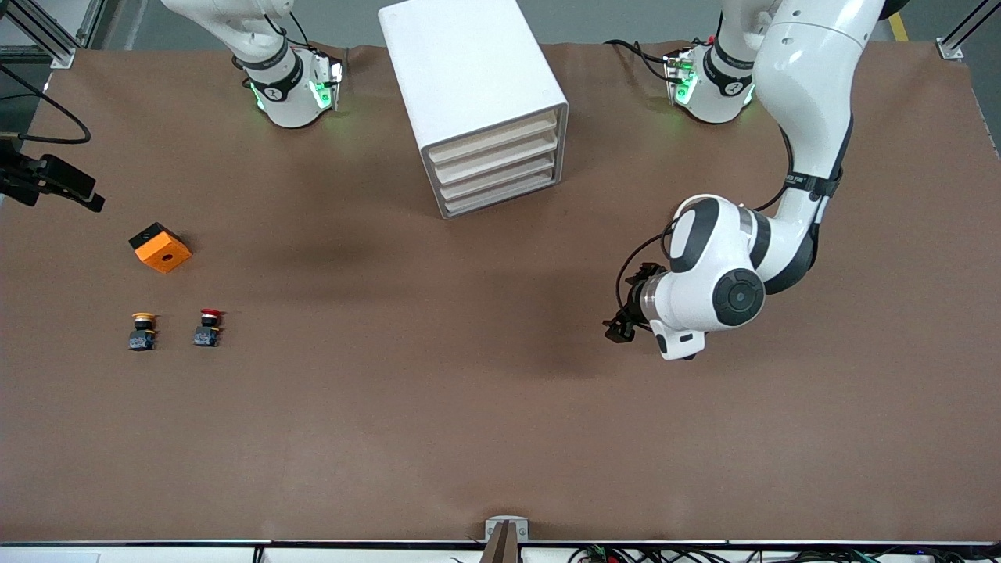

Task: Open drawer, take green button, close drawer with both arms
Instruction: 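Move the left gripper from rest toward the white cabinet's drawer front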

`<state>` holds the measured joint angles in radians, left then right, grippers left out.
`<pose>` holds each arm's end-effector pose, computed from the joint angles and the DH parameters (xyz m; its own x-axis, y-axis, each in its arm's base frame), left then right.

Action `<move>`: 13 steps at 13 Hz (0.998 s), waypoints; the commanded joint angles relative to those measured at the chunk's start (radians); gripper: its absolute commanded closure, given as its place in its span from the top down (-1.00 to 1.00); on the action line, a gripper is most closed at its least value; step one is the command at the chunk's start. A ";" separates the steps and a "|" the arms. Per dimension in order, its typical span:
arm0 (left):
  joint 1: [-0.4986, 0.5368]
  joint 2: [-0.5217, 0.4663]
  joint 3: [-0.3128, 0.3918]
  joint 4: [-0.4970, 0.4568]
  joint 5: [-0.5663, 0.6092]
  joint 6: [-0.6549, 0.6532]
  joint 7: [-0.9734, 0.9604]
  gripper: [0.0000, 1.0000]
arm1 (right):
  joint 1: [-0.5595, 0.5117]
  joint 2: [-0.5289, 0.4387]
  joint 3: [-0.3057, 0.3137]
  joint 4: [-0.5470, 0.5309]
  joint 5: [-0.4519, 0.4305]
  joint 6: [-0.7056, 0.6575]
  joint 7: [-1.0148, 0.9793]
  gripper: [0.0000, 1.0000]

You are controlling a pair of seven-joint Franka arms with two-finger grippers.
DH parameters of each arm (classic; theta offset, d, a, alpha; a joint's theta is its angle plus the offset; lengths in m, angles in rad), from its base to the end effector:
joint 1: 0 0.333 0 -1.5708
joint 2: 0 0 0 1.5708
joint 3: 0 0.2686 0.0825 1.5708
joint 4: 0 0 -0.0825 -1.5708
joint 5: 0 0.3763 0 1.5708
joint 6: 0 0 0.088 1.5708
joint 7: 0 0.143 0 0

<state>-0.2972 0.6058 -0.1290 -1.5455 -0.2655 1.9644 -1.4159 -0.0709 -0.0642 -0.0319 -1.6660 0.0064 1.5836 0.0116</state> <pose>0.5779 -0.2838 0.2202 0.3808 0.8685 -0.3175 0.8833 -0.4432 -0.1530 0.5264 -0.0538 0.5325 0.9933 -0.1141 -0.0183 -0.1143 -0.9934 -0.0082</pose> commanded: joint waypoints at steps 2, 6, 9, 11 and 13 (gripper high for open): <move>-0.033 0.043 -0.001 0.038 -0.018 -0.096 -0.115 1.00 | -0.017 0.118 0.009 0.046 0.011 -0.011 -0.016 1.00; -0.053 0.069 -0.001 0.038 -0.020 -0.139 -0.227 1.00 | -0.020 0.153 0.009 0.049 0.007 -0.013 -0.016 1.00; -0.086 0.095 -0.009 0.041 -0.032 -0.235 -0.299 1.00 | -0.017 0.159 0.007 0.049 0.001 -0.013 -0.013 1.00; -0.108 0.106 -0.009 0.044 -0.099 -0.294 -0.345 1.00 | -0.021 0.162 0.007 0.051 -0.003 -0.004 -0.016 1.00; -0.114 0.109 -0.009 0.088 -0.165 -0.353 -0.385 1.00 | -0.017 0.173 0.009 0.064 -0.005 0.000 -0.007 1.00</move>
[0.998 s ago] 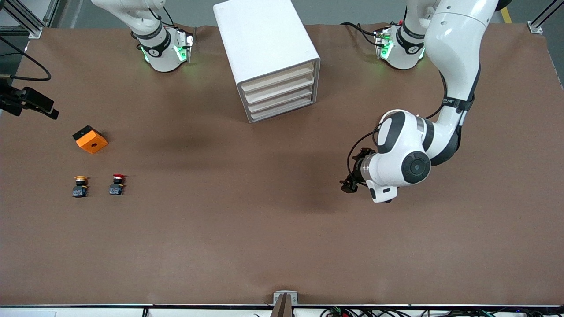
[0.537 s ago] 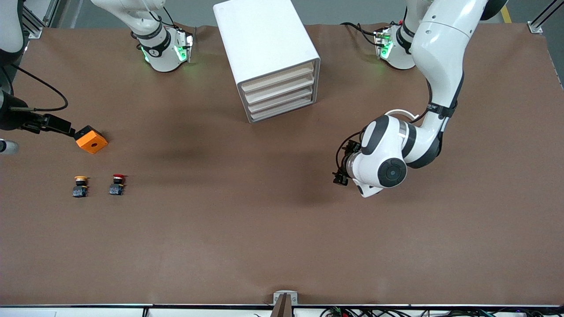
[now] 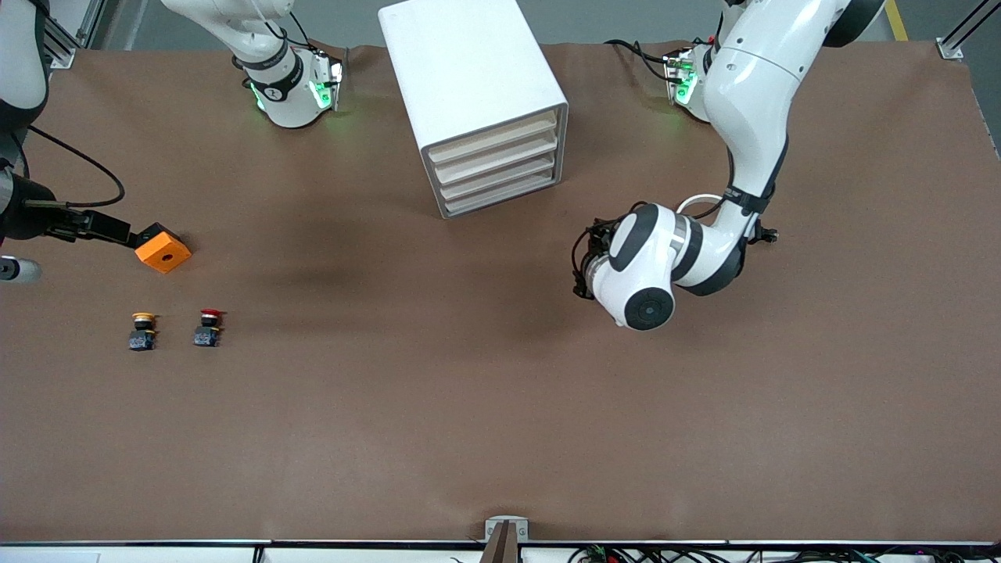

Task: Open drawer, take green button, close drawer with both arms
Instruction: 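Move the left gripper from rest toward the white cabinet's drawer front, then grasp the drawer handle with the left gripper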

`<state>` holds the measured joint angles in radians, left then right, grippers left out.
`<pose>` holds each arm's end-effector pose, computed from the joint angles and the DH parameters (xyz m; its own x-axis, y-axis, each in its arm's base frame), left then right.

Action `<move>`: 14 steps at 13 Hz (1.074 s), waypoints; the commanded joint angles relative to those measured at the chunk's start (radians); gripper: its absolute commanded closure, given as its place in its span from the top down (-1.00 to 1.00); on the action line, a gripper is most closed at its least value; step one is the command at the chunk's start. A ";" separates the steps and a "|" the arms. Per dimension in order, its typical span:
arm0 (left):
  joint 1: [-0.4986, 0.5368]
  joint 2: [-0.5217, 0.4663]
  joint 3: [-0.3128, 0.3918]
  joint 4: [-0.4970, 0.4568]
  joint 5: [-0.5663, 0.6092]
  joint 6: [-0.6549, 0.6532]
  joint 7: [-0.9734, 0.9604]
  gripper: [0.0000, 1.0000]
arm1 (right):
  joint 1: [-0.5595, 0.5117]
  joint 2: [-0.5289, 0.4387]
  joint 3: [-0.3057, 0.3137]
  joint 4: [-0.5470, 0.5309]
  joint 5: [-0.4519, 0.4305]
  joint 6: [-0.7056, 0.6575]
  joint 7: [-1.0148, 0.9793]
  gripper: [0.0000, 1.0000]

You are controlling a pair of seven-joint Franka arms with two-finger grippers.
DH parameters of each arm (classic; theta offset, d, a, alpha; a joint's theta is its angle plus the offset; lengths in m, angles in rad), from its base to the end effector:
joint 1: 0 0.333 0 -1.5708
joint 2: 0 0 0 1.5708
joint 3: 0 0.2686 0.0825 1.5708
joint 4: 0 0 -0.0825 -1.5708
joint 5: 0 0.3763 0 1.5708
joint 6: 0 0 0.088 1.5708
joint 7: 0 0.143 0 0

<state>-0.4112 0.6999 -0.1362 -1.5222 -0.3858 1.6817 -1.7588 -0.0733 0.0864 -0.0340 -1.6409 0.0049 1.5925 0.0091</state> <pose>0.4850 -0.3488 0.1704 0.1019 0.9556 -0.2765 0.7746 -0.2506 -0.5806 0.5548 -0.0586 0.4628 0.9842 -0.1155 -0.1344 -0.1167 -0.9932 -0.0007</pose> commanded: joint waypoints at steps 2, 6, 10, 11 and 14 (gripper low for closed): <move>0.002 0.010 -0.003 0.071 -0.109 -0.143 -0.091 1.00 | -0.020 0.047 0.010 0.072 -0.003 -0.013 -0.006 1.00; 0.018 0.021 0.006 0.077 -0.168 -0.212 -0.148 1.00 | -0.054 0.049 0.010 0.062 0.004 -0.009 0.000 1.00; 0.055 0.058 0.007 0.076 -0.228 -0.243 -0.145 1.00 | -0.054 0.047 0.010 0.044 0.003 -0.011 -0.003 1.00; 0.055 0.059 0.006 0.068 -0.228 -0.243 -0.145 1.00 | -0.054 0.047 0.010 0.039 0.003 -0.011 -0.004 1.00; 0.055 0.102 0.006 0.069 -0.237 -0.267 -0.149 1.00 | -0.071 0.047 0.010 0.030 0.003 -0.011 -0.011 1.00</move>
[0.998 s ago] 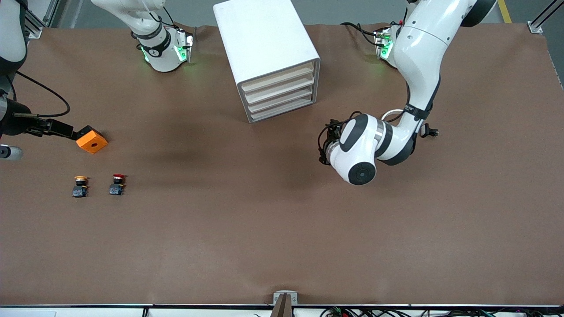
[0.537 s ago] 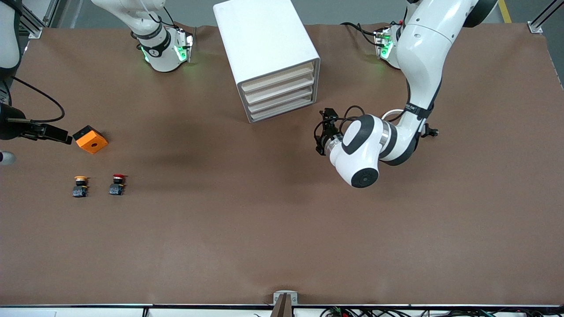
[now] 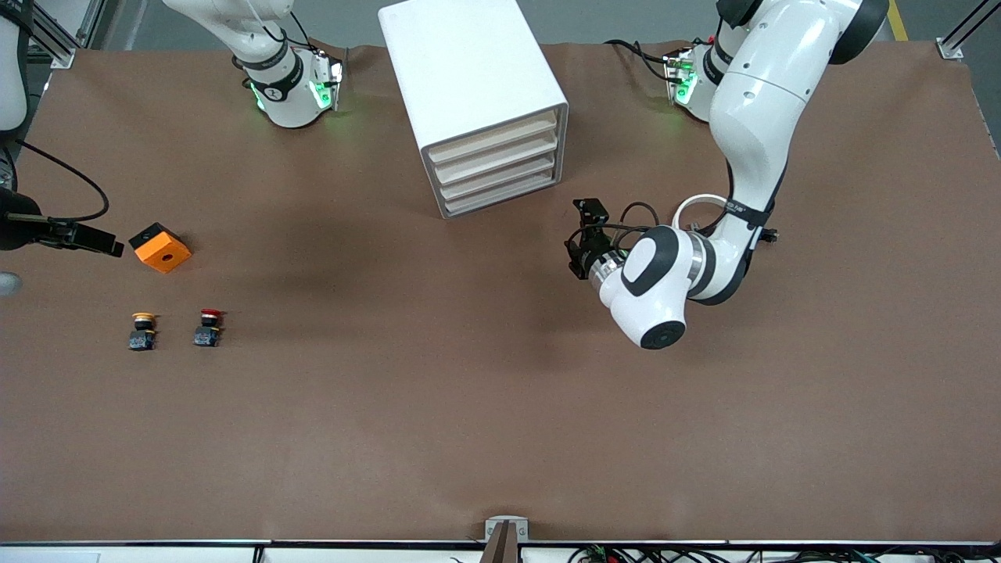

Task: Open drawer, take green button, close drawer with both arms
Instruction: 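Grasp the drawer handle with the left gripper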

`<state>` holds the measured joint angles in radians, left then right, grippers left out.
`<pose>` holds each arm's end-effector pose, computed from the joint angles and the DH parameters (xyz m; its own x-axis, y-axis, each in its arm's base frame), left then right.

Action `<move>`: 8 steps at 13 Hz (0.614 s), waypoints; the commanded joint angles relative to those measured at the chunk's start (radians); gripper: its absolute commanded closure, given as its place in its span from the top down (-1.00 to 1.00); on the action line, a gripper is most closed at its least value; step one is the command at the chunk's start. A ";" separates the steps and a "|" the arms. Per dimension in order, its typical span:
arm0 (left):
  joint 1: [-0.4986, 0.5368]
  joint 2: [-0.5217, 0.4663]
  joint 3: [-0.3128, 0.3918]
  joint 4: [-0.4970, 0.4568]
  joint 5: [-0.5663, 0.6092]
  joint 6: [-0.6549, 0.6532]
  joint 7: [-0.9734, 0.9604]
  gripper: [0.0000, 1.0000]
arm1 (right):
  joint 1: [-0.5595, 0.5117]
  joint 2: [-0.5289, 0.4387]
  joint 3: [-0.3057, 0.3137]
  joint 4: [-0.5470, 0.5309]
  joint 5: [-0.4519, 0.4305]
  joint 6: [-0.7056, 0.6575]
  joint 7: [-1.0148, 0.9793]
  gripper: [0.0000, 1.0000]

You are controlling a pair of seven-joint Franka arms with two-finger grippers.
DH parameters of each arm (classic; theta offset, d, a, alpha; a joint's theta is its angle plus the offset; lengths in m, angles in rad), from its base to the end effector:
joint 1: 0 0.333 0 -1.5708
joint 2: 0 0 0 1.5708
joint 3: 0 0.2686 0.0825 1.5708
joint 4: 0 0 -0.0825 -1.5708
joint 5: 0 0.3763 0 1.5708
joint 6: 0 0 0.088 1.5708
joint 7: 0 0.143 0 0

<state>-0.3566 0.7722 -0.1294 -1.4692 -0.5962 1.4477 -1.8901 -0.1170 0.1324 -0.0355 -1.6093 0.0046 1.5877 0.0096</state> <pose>0.4689 -0.3385 0.1671 -0.1581 0.9489 -0.2733 0.5682 -0.1389 -0.8111 0.5607 -0.0848 0.4509 0.9751 -0.1601 -0.1533 -0.1617 -0.9868 0.0016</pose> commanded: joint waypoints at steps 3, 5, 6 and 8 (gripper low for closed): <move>0.001 0.070 -0.001 0.018 -0.074 -0.079 -0.070 1.00 | -0.049 0.001 0.011 -0.012 0.003 0.000 -0.013 1.00; 0.022 0.099 -0.001 0.020 -0.112 -0.122 -0.119 1.00 | -0.069 -0.001 0.011 -0.032 0.003 0.008 -0.013 1.00; 0.024 0.108 0.001 0.020 -0.135 -0.135 -0.130 1.00 | -0.072 -0.002 0.011 -0.043 0.003 0.015 -0.014 1.00; 0.028 0.124 -0.001 0.021 -0.146 -0.135 -0.151 1.00 | -0.076 -0.002 0.011 -0.044 0.003 0.015 -0.016 1.00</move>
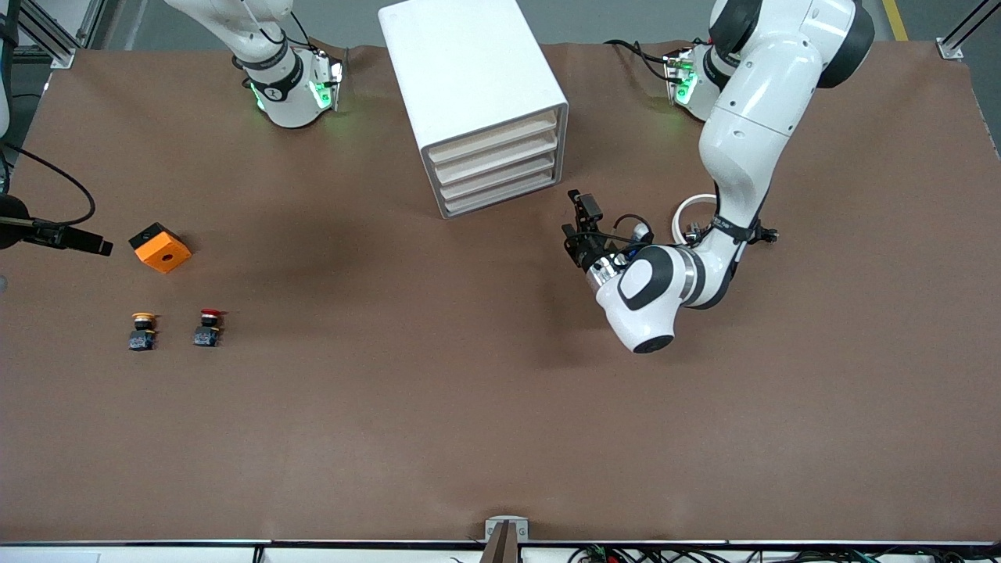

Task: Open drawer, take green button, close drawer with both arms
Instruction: 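Grasp the drawer handle with the left gripper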

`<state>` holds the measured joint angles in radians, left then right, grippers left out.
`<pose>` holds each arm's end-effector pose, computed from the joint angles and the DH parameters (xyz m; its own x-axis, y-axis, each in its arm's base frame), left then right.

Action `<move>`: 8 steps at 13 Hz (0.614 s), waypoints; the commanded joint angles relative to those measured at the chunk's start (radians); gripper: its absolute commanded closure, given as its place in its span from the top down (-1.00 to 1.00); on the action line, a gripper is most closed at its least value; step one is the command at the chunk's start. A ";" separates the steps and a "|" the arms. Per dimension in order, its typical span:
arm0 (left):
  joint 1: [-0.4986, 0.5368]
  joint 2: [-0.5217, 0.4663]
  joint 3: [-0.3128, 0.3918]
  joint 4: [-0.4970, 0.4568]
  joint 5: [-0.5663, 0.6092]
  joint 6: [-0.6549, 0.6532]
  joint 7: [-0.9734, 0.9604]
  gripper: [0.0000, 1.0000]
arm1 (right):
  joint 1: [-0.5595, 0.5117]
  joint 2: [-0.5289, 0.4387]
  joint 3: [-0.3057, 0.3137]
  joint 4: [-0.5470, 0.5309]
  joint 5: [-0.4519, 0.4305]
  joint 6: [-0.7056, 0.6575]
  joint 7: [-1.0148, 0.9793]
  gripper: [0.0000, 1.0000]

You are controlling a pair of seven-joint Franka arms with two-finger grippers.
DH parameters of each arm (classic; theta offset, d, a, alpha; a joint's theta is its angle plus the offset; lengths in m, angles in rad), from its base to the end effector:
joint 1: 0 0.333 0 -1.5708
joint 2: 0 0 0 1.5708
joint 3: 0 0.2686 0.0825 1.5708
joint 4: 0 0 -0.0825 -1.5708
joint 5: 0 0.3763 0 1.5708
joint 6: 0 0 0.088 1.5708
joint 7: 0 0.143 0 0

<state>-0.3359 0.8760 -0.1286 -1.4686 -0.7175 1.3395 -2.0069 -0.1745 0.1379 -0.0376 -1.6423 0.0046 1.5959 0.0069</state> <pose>0.4431 -0.3345 0.1284 -0.3040 0.9387 -0.1625 0.3391 -0.0528 -0.9393 0.5518 -0.1174 0.4335 0.9594 -0.2144 -0.1832 -0.2177 -0.9760 0.0019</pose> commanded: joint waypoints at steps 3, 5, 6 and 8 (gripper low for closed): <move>0.008 0.041 0.000 0.020 -0.072 -0.031 -0.072 1.00 | -0.036 -0.011 0.013 -0.053 0.011 0.033 -0.060 1.00; 0.008 0.058 -0.002 0.020 -0.117 -0.033 -0.075 1.00 | -0.048 -0.014 0.013 -0.068 0.011 0.042 -0.067 1.00; 0.008 0.070 -0.002 0.022 -0.147 -0.033 -0.076 1.00 | -0.048 -0.015 0.015 -0.070 0.011 0.042 -0.067 1.00; 0.003 0.093 -0.002 0.022 -0.183 -0.033 -0.092 1.00 | -0.042 -0.017 0.015 -0.070 0.011 0.042 -0.067 1.00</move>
<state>-0.3306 0.9378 -0.1288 -1.4682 -0.8640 1.3278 -2.0714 -0.2042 0.1381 -0.0371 -1.6981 0.0054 1.6318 -0.0468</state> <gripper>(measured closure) 0.000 0.000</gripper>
